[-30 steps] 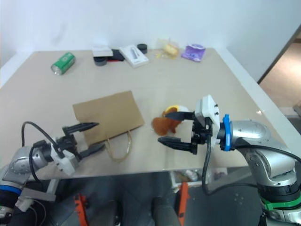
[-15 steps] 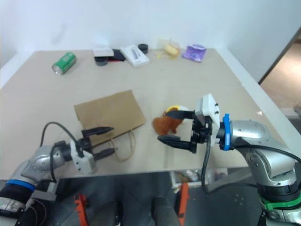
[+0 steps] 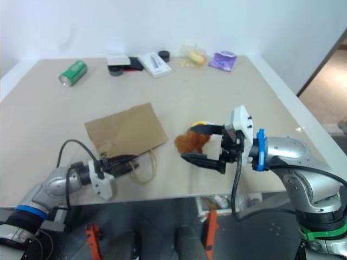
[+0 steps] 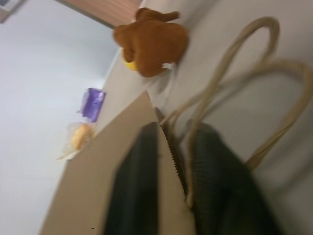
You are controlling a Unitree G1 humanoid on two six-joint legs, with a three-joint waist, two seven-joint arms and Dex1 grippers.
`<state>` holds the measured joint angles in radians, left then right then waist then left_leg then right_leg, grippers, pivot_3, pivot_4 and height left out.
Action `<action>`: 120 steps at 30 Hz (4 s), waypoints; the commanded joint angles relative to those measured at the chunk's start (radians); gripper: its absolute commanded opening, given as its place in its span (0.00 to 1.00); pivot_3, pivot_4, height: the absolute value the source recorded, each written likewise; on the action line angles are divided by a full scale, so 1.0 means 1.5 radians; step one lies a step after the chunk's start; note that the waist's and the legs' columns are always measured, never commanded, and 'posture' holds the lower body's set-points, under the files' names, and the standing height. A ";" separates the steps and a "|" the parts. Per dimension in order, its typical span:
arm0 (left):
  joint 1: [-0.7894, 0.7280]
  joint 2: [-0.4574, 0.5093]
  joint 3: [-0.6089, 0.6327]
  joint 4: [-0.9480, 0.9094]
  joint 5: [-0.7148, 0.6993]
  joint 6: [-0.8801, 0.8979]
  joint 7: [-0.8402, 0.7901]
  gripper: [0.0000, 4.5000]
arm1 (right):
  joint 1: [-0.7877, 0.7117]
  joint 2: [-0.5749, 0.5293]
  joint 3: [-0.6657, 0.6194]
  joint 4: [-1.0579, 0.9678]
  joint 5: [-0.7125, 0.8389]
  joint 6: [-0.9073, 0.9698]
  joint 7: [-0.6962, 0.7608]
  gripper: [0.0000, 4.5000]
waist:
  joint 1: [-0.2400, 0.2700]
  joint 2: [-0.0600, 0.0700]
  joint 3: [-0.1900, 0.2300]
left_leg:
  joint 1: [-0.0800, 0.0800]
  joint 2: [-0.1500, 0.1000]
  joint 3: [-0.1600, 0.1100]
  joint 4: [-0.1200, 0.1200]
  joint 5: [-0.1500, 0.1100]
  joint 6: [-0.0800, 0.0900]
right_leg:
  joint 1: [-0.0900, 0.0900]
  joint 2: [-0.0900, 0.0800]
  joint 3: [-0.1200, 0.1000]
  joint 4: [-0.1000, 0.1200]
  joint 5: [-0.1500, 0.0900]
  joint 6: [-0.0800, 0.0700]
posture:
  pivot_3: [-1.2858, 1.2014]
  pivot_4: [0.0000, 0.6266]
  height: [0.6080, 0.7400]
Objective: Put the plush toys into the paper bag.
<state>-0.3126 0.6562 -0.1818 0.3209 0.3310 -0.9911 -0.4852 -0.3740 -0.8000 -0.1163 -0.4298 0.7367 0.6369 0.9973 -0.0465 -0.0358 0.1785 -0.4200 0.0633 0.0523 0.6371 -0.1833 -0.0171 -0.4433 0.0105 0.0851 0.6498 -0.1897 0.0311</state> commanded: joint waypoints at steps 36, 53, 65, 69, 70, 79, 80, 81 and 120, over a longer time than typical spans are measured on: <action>0.053 -0.089 0.088 -0.329 -0.332 0.453 -0.076 0.00 | -0.027 0.333 0.100 0.149 -0.081 -0.026 -0.205 0.01 | -0.001 0.000 0.000 | -0.001 0.000 -0.001 0.000 0.000 0.000 | 0.000 0.001 0.000 0.000 -0.001 0.000 | 0.52 0.24 1.00; 0.034 -0.114 0.088 -0.349 -0.335 0.482 -0.084 0.00 | -0.126 0.406 0.135 0.339 -0.218 -0.129 -0.256 0.01 | -0.002 0.000 0.000 | -0.001 0.000 -0.002 0.000 0.000 0.000 | 0.000 0.002 0.000 0.000 0.000 0.000 | 0.52 0.24 1.00; 0.026 -0.140 0.103 -0.387 -0.342 0.539 -0.054 0.00 | -0.146 0.465 0.194 0.423 -0.307 -0.157 -0.277 0.01 | -0.003 0.000 0.000 | -0.001 0.000 -0.002 -0.001 0.000 0.000 | 0.000 0.002 0.000 0.000 -0.001 0.000 | 0.52 0.24 1.00; 0.009 -0.156 0.123 -0.402 -0.361 0.581 -0.030 0.00 | -0.154 0.475 0.194 0.452 -0.339 -0.164 -0.303 0.01 | -0.003 0.000 0.000 | 0.000 0.000 -0.002 -0.001 0.000 0.000 | 0.000 0.002 0.000 0.000 0.000 0.000 | 0.52 0.24 1.00; 0.005 -0.159 0.128 -0.406 -0.366 0.591 -0.024 0.00 | -0.157 0.479 0.189 0.458 -0.345 -0.171 -0.314 0.01 | -0.003 0.000 0.000 | 0.000 0.000 -0.002 -0.001 0.000 0.000 | 0.000 0.002 0.000 0.000 0.000 0.000 | 0.52 0.24 1.00; 0.006 -0.174 0.148 -0.412 -0.377 0.619 -0.007 0.00 | -0.140 0.506 0.164 0.370 -0.274 -0.185 -0.252 0.01 | -0.003 -0.001 -0.001 | -0.001 0.000 -0.002 -0.001 0.000 0.000 | 0.000 0.002 0.000 0.000 -0.001 0.000 | 0.52 0.24 1.00; 0.007 -0.175 0.149 -0.411 -0.377 0.618 -0.006 0.00 | -0.137 0.505 0.169 0.361 -0.270 -0.183 -0.240 0.01 | -0.003 -0.001 0.000 | -0.001 0.000 -0.002 -0.001 0.000 0.000 | 0.000 0.002 0.000 0.000 -0.001 0.000 | 0.52 0.24 1.00; 0.008 -0.176 0.148 -0.411 -0.377 0.618 -0.006 0.00 | -0.135 0.507 0.172 0.354 -0.265 -0.179 -0.233 0.01 | -0.003 -0.001 0.000 | -0.001 0.000 -0.002 -0.001 0.000 0.000 | 0.000 0.002 0.000 0.000 -0.001 0.000 | 0.52 0.24 1.00; -0.102 -0.200 0.210 -0.429 -0.352 0.621 0.079 0.00 | -0.187 0.577 0.228 0.510 -0.421 -0.106 -0.378 0.01 | -0.002 -0.001 -0.001 | -0.002 0.000 -0.004 -0.001 0.000 0.000 | 0.000 0.002 -0.001 -0.001 -0.001 0.001 | 0.52 0.24 1.00</action>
<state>-0.4784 0.3489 0.1264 -0.3024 -0.1955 -0.0324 -0.3610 -0.6712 0.0667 0.2319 0.3551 0.0956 0.4835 0.4176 -0.0498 -0.0373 0.1776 -0.4238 0.0627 0.0470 0.6356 -0.1831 -0.0168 -0.4438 0.0129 0.0838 0.6482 -0.1916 0.0326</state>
